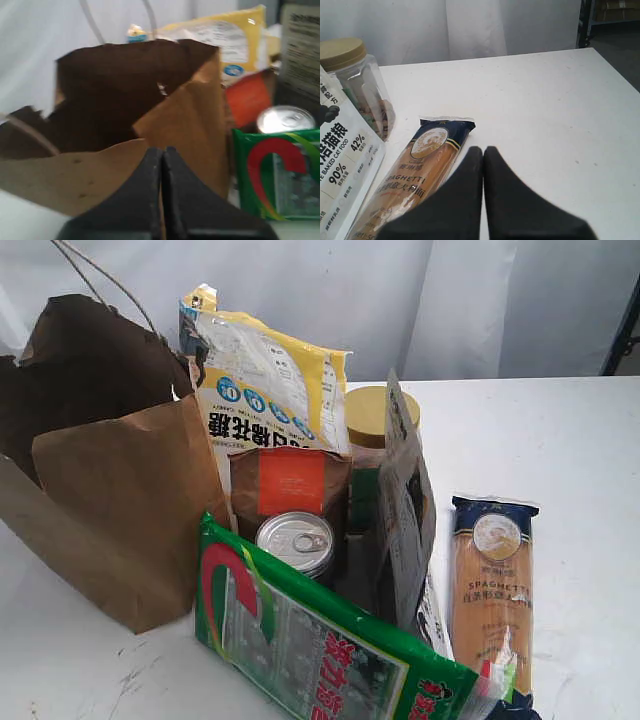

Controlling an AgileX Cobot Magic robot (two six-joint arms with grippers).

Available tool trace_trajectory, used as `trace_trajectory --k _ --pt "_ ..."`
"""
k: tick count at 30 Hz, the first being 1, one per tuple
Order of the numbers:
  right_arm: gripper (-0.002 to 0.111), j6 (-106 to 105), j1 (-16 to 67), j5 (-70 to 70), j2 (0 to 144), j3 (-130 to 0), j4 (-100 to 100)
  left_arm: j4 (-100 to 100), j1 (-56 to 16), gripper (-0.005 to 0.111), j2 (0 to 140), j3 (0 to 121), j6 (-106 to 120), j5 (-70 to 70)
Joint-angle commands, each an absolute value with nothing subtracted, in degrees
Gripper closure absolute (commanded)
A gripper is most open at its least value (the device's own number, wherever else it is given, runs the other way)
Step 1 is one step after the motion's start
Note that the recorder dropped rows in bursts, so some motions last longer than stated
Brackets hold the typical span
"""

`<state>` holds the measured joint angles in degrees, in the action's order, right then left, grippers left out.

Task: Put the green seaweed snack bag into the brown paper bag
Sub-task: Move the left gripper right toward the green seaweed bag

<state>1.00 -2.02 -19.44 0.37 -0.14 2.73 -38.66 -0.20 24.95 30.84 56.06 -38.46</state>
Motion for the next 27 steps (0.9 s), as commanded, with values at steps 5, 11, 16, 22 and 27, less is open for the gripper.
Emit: trace_trajectory --k 5,11,16,22,27 --pt "0.108 0.8 -2.3 -19.3 0.0 0.0 2.9 -57.8 -0.3 0.08 43.6 39.8 78.8 -54.2" --pt "0.108 0.8 -2.3 -19.3 0.0 0.0 2.9 -59.8 -0.3 0.08 51.1 42.9 83.1 -64.3" --pt "0.108 0.8 -2.3 -19.3 0.0 0.0 2.9 -62.7 -1.9 0.073 55.5 46.3 79.7 -69.8" --pt "0.108 0.8 -2.3 -19.3 0.0 0.0 2.9 -51.5 -22.6 0.034 56.9 47.4 73.7 -48.7" --pt "0.108 0.8 -2.3 -19.3 0.0 0.0 2.9 -46.3 -37.6 0.032 59.4 48.2 76.5 -29.1"
